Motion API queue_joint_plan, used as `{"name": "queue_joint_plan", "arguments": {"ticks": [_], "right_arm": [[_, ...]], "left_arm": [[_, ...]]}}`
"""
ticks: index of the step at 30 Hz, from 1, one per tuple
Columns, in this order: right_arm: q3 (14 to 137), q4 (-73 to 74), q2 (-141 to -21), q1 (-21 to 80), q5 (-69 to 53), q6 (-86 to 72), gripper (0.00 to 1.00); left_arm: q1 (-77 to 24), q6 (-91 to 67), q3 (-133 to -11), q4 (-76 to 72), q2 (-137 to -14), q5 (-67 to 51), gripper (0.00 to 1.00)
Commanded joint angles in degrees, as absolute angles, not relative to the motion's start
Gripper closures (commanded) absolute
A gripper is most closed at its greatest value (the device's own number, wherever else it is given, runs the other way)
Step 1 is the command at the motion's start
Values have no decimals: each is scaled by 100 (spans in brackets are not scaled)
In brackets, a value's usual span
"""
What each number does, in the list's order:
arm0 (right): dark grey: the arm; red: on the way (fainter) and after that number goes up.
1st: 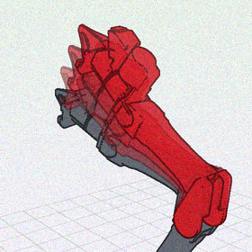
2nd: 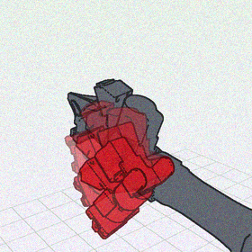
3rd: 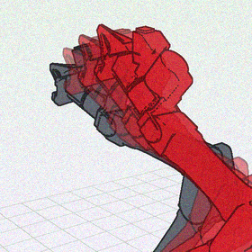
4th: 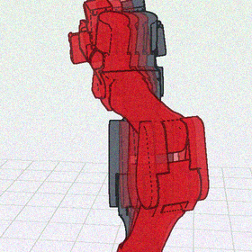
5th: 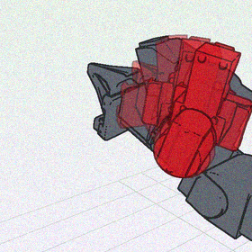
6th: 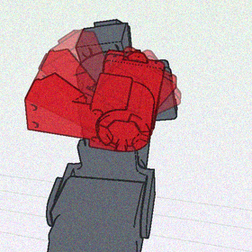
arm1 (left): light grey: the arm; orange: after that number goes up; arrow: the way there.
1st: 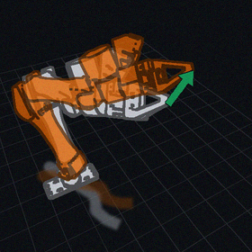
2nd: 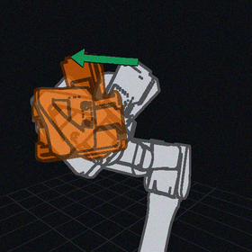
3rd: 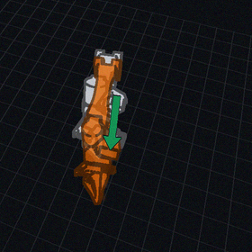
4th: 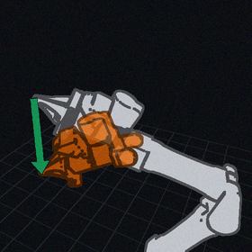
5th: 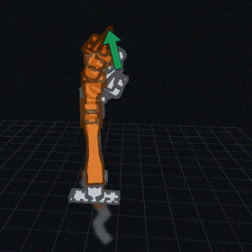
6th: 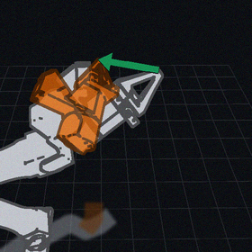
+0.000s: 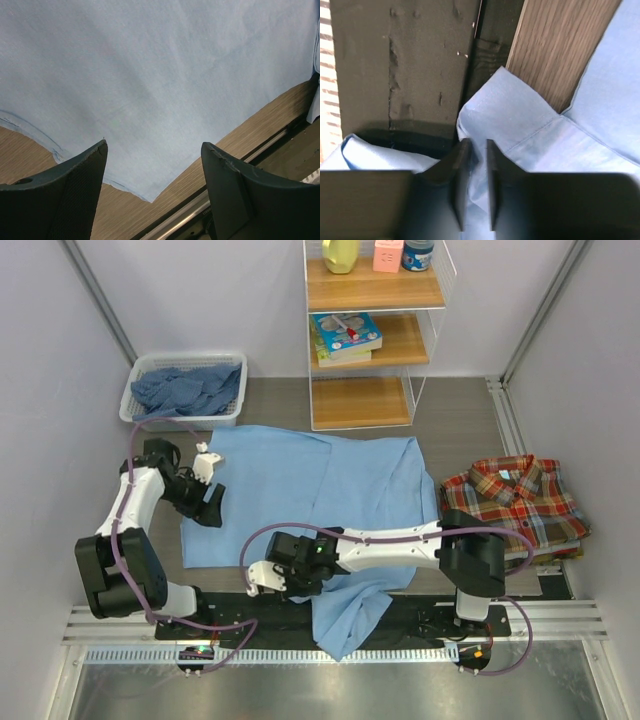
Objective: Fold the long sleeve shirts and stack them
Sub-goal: Fold the shirt
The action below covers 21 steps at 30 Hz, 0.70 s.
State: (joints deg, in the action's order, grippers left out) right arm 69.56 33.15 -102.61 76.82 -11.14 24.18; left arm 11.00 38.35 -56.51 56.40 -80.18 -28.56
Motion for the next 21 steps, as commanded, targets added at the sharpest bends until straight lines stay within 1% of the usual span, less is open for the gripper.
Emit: {"name": "queue_joint_plan", "arguments": {"ticks": [1,2,4,7,9,11,16,18,19,21], "right_arm": [[7391,3497,-10064,7726,-1099,2671,83],[7548,3568,-10029,7717,-1090,2715,87],[7716,3830,-9915,7682,-1107,2830,89],[8050,4086,-9730,7489,-1274,2856,93],[8112,4157,-9633,7287,-1336,2856,99],[8182,4245,-9458,7076,-1432,2839,99],[8567,4368,-8983,5953,-1635,2795,99],[8797,4438,-8904,5583,-1617,2804,99],[9059,4456,-8825,5233,-1617,2795,99],[9324,4482,-8746,4932,-1591,2804,99]], "left_arm": [[1178,4095,-5766,5669,-8174,-2927,25],[1178,4131,-5792,5678,-8235,-2927,25],[1178,4210,-5818,5616,-8288,-2857,26],[1178,4245,-5897,5572,-8420,-2760,26],[1178,4254,-5932,5546,-8516,-2734,27],[1178,4359,-5950,5546,-8578,-2725,28],[1134,4973,-5845,5266,-8797,-2488,37],[1090,5106,-5880,5212,-8946,-2216,42],[1064,5193,-5880,5212,-9095,-2102,45],[958,5422,-5801,5168,-9210,-1698,51]]}}
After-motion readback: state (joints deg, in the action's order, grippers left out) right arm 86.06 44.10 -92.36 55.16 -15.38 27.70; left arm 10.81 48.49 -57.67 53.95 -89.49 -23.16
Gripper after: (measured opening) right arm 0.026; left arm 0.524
